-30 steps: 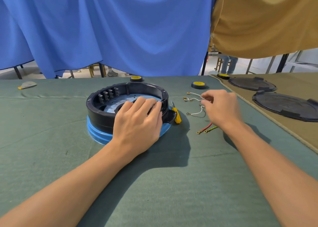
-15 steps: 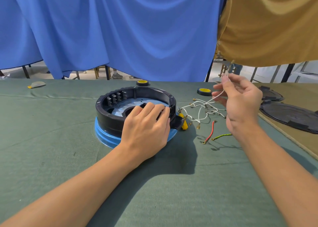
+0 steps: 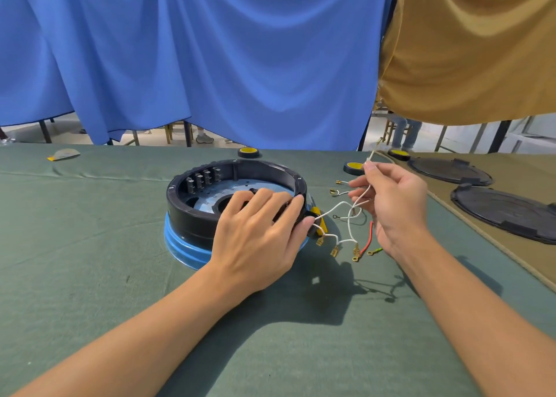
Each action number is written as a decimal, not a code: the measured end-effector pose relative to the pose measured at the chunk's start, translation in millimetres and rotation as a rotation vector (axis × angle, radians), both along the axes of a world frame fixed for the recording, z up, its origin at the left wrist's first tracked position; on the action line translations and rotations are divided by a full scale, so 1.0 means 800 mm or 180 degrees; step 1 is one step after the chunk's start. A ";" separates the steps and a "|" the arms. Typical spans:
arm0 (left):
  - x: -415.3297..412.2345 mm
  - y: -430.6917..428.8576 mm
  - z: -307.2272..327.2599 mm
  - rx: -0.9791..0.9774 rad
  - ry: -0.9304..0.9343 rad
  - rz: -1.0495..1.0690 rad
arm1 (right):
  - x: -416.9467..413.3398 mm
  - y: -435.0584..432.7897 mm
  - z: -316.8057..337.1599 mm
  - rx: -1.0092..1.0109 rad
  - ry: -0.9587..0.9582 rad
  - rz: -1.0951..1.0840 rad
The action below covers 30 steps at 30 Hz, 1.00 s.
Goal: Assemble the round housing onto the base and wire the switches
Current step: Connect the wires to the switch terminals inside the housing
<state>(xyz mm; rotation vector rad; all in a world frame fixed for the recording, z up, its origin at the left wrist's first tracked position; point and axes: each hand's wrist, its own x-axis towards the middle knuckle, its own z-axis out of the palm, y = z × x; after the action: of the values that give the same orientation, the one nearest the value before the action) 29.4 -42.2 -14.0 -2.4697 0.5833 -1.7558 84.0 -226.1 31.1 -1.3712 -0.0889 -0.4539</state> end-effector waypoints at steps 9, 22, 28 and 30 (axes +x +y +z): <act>-0.005 -0.005 0.003 -0.0207 -0.0131 -0.0560 | -0.008 0.016 0.006 0.0182 -0.0103 0.0248; -0.012 -0.007 0.013 -0.1341 0.0194 -0.0627 | -0.012 0.026 0.002 0.0783 0.0441 0.0889; -0.012 -0.006 0.008 -0.0598 0.0268 -0.0481 | -0.016 0.026 0.005 0.0723 0.0326 0.0816; -0.011 -0.005 0.008 -0.0527 0.0294 -0.0504 | -0.017 0.027 0.005 0.0680 0.0305 0.0832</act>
<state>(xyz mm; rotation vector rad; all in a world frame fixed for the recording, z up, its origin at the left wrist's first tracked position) 20.3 -46.6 -7.3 -2.6972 0.6847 -1.8218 70.3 -204.4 35.2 -1.1500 -0.1352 -0.1724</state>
